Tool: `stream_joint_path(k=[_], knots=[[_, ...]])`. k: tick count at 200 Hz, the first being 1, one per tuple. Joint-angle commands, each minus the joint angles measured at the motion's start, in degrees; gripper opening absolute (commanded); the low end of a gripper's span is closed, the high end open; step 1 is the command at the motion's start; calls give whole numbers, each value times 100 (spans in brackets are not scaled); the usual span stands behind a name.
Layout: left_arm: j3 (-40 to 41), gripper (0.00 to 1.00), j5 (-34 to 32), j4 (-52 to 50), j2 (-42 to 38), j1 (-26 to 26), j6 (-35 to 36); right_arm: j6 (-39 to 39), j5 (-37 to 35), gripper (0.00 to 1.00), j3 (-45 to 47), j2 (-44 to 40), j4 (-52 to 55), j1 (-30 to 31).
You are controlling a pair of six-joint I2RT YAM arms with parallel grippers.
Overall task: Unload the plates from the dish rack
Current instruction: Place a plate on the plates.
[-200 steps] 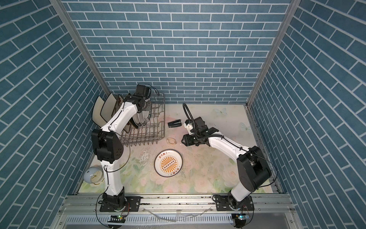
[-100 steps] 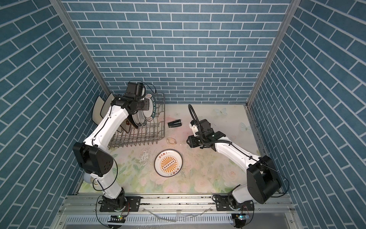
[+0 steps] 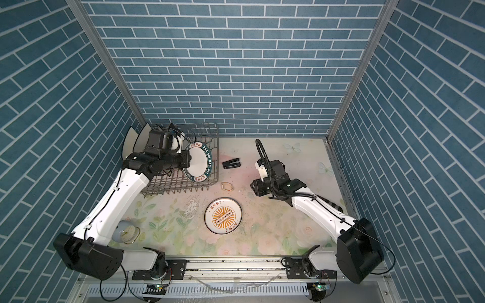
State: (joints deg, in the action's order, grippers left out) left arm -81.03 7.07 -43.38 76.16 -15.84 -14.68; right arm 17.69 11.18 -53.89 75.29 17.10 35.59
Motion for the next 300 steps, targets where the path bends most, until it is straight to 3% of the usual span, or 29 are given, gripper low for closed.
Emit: stream_joint_path(k=[1, 75, 163, 223, 300], knots=[[402, 10, 388, 220, -486, 10, -280, 57, -62, 48, 150, -169, -118, -10], [2225, 9, 962, 602, -1940, 0, -876, 596, -176, 48, 652, -839, -353, -9], [3863, 8, 1754, 1054, -2898, -23, -1581, 1203, -288, 47, 1376, -1599, -567, 15], [4592, 8, 1730, 1590, -2853, -409, -1910, 1307, -221, 47, 1461, -1458, -745, 136], [4902, 8, 1605, 2463, -2273, -943, -2246, 1451, -167, 47, 1407, -774, -1243, 586]])
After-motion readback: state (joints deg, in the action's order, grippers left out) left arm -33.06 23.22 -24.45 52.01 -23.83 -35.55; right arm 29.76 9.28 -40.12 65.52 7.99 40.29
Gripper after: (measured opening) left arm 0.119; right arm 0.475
